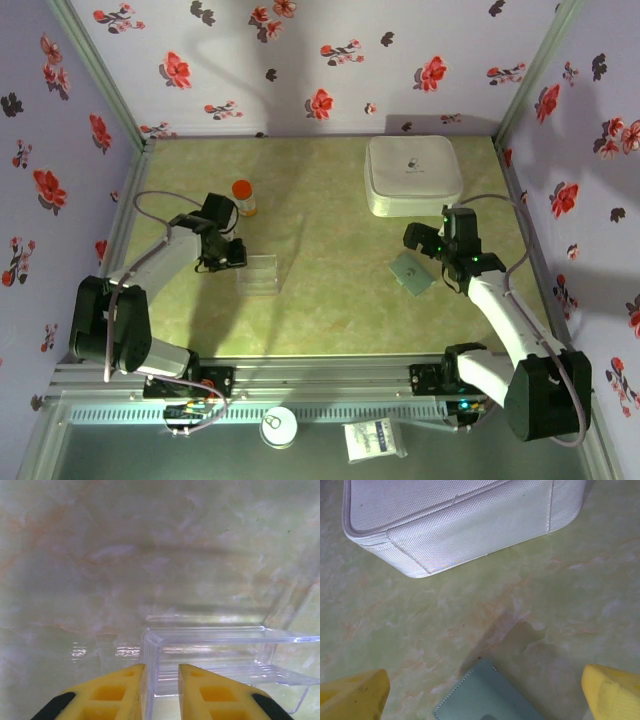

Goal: Take the credit cards out of the card holder

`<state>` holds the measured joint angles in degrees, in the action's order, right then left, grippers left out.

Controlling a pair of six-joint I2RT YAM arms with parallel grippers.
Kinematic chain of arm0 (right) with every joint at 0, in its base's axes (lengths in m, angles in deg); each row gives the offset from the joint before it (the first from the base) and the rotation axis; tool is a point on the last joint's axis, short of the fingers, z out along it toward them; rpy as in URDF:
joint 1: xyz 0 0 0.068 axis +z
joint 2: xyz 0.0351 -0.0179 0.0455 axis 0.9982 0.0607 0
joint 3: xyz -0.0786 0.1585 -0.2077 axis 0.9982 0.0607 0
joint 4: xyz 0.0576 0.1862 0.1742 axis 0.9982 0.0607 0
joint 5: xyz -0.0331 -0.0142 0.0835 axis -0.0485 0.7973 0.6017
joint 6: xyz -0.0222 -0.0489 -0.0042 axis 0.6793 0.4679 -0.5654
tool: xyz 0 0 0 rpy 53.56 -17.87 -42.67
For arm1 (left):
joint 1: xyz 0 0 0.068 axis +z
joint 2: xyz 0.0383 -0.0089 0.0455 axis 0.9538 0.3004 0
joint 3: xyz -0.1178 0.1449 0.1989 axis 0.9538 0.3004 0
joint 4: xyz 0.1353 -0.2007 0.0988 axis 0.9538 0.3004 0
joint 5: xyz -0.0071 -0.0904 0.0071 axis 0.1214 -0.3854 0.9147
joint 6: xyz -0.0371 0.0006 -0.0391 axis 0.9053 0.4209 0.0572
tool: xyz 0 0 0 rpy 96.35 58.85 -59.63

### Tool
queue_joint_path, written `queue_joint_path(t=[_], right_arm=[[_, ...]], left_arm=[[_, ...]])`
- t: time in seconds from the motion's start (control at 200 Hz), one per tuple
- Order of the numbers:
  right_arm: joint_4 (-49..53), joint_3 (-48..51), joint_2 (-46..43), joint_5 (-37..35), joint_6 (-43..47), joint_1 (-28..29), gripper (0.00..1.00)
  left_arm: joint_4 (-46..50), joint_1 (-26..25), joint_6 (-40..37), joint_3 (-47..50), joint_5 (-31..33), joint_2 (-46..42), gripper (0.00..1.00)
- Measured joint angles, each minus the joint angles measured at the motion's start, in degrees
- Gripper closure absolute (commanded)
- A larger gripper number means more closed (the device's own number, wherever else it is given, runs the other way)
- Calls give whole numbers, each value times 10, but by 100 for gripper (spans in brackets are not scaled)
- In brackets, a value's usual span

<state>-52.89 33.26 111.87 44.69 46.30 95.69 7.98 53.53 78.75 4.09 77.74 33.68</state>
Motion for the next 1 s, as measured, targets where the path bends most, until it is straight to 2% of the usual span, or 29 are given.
queue_joint_path(t=[1.005], right_arm=[[4,0,0,-1,0,0,1]], left_arm=[[18,-3,2,-21,15,9,100]])
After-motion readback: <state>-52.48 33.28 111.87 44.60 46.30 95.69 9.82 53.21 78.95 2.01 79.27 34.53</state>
